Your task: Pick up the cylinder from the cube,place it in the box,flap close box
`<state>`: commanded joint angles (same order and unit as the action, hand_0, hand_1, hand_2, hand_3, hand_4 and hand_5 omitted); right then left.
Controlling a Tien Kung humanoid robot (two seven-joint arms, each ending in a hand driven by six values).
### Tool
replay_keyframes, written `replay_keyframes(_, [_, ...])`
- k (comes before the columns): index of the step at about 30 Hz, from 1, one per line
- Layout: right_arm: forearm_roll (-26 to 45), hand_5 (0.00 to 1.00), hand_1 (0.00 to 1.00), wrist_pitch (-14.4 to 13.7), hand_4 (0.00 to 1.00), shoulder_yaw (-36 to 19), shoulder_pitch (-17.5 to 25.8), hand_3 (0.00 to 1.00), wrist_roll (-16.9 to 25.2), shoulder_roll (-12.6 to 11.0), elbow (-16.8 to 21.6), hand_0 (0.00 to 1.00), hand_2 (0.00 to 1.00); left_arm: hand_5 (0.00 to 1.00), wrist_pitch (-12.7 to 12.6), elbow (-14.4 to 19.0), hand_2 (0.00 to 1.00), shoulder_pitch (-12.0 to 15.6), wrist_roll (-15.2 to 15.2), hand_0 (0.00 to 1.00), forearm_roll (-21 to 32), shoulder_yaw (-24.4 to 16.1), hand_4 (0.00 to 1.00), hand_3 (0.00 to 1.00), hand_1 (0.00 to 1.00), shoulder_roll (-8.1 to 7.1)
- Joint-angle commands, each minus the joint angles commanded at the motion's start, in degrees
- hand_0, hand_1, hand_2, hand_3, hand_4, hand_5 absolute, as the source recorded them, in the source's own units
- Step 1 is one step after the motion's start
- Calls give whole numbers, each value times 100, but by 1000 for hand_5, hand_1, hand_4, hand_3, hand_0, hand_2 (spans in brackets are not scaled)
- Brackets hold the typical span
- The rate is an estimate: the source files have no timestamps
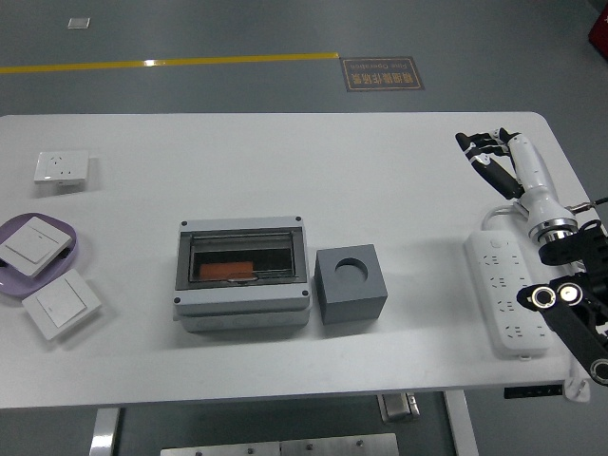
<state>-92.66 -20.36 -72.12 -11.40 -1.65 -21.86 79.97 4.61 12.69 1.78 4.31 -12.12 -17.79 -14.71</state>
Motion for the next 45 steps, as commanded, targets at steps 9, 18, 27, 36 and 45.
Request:
replay_keyframes(9, [300,909,692,56,890,-448,56,655,325,-25,-188,756,683,257,-9,9,669,20,13,675,24,81,692,694,686,-7])
replay_keyframes(18, [648,879,704,563,899,-193,51,694,497,-67,-88,776,689,255,-12,12,669,56,7,675,52,133,691,694,686,-51])
replay_keyframes(27, [1058,886,720,758,907,-94,107,736,694,-139,288,786,718,255,-12,15,669,95,-23,675,49,152,691,694,686,-103])
replay_keyframes(36, [2174,868,741,768,917,-134,229,759,1171,-194,592,804,739,254,-2,-5,669,136,-33,675,65,93,692,694,686,-62])
replay_keyframes(45, [3603,869,731,1220,915,-122,348,751,1174,-142,589,800,736,253,38,-80,669,110,-58,675,34,-219,692,694,686,-22])
